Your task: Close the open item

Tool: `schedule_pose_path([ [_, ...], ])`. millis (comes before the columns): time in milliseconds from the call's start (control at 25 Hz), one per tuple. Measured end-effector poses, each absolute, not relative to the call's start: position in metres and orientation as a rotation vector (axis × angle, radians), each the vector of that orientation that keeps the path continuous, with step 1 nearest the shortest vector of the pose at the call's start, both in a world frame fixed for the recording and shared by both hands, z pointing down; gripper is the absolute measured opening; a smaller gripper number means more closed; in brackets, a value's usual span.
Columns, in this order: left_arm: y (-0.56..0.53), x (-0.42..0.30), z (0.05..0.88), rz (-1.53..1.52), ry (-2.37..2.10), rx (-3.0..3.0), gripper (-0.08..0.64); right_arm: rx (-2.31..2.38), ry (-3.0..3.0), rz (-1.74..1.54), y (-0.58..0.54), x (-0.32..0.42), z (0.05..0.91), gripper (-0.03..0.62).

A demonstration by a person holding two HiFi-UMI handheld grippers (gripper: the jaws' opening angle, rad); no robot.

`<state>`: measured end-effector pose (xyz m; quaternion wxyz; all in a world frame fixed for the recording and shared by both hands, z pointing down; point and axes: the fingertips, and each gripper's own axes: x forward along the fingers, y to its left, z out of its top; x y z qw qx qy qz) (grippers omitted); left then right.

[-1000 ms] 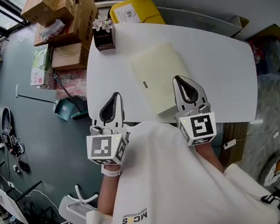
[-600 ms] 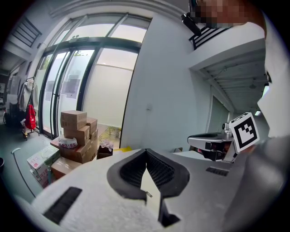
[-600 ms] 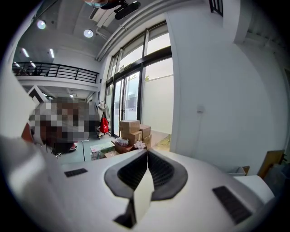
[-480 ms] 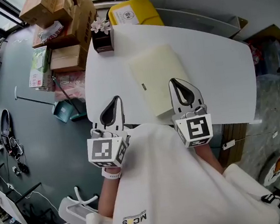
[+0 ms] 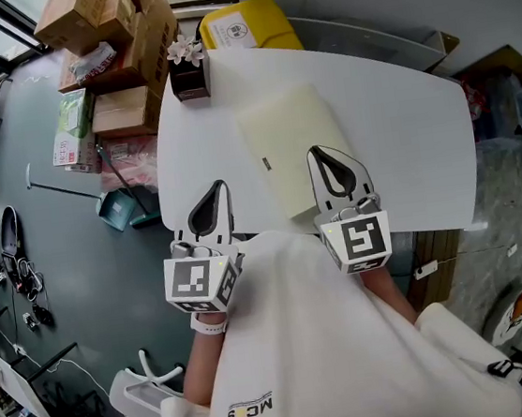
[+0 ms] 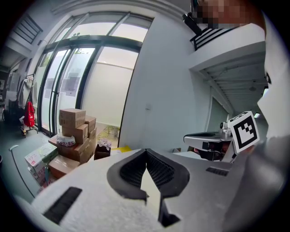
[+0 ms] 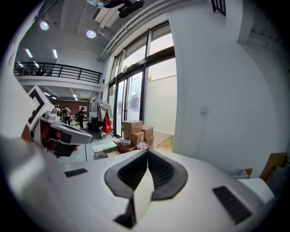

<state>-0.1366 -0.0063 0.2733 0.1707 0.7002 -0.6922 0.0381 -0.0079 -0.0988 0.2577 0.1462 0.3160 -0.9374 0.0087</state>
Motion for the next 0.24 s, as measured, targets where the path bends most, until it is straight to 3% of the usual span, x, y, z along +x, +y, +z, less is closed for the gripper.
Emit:
schedule_pose_path([
  [240,-0.0037,-0.137,0.273,0.106,-1.964,1.994,0.026,0.912,-2.696,0.034,-0.0954,-0.0086,0.2569,0.018],
])
